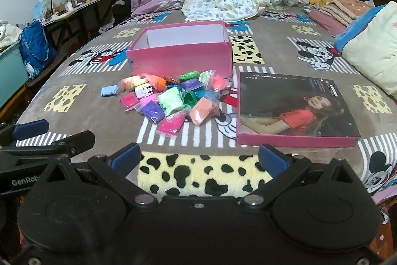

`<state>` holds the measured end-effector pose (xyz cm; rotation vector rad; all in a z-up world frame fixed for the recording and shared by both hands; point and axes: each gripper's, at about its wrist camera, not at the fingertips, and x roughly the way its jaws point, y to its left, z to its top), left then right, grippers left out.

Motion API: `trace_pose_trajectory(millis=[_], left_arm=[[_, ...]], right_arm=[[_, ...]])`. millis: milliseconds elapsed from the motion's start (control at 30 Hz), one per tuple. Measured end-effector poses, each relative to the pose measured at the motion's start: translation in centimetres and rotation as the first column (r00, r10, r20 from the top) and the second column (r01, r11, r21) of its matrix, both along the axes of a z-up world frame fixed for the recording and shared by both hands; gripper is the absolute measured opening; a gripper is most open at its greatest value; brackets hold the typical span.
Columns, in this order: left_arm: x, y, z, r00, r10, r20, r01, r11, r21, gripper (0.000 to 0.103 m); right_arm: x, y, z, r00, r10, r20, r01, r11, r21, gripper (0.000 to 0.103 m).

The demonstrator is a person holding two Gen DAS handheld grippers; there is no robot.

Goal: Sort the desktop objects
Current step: 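Move both tools toward the pile of clay bags, then grasp the purple clay bag with left tool while right tool grasps a peach bag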

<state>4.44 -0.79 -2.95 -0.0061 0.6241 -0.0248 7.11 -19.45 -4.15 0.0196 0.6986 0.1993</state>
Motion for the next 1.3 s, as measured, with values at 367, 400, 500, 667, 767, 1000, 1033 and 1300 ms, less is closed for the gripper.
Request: trace_pose_trajectory(millis=[367,400,500,667,767,1000,1033,1300], left_arm=[[3.9,0.9,-2.3,1.000,0.006,-0.026,-0.006,1.000,-0.015,0.089],[4.3,1.1,-2.5,1.000,0.006,-0.024,-0.006,1.000,-0.017,0.089],[5.2,1.6,-3.4,1.000,-0.007,0.010,0.007,1.000,0.001,0.089],[6.9,2.2,-4.7,1.000,-0.026,0.005,0.025,1.000,0.014,0.089],[8.1,2.7,-5.5,0.999,-0.032,-0.034,0.032,0.999,0.001,0.089],[10.0,4.4,-7.7,0.998,-0.005,-0.066,0.001,0.998,-0.059,0.089],[10.2,4.6,-7.9,0.998,-0.003,-0.067,-0.001,0.998,-0.066,0.089],[11.8,5.2,-9.4,0.998,0.009,-0.065,-0.017,0.992,-0.126,0.089]], right_arm=[[3.3,-0.4,-1.6,0.999,0.038,0.010,-0.038,0.999,0.027,0.103],[3.7,-0.4,-1.8,0.999,0.036,0.010,-0.037,0.999,0.029,0.103],[4.9,-0.4,-2.4,1.000,0.027,0.015,-0.027,0.999,0.029,0.103],[6.6,-0.1,-3.9,0.998,0.035,0.047,-0.036,0.999,0.022,0.103],[7.6,0.3,-5.0,0.995,0.061,0.073,-0.063,0.998,0.015,0.103],[10.7,1.0,-7.0,0.994,0.089,0.059,-0.091,0.996,0.020,0.103],[11.1,0.9,-7.2,0.994,0.091,0.066,-0.094,0.995,0.033,0.103],[14.2,1.1,-9.5,0.992,0.076,0.105,-0.084,0.994,0.075,0.102]])
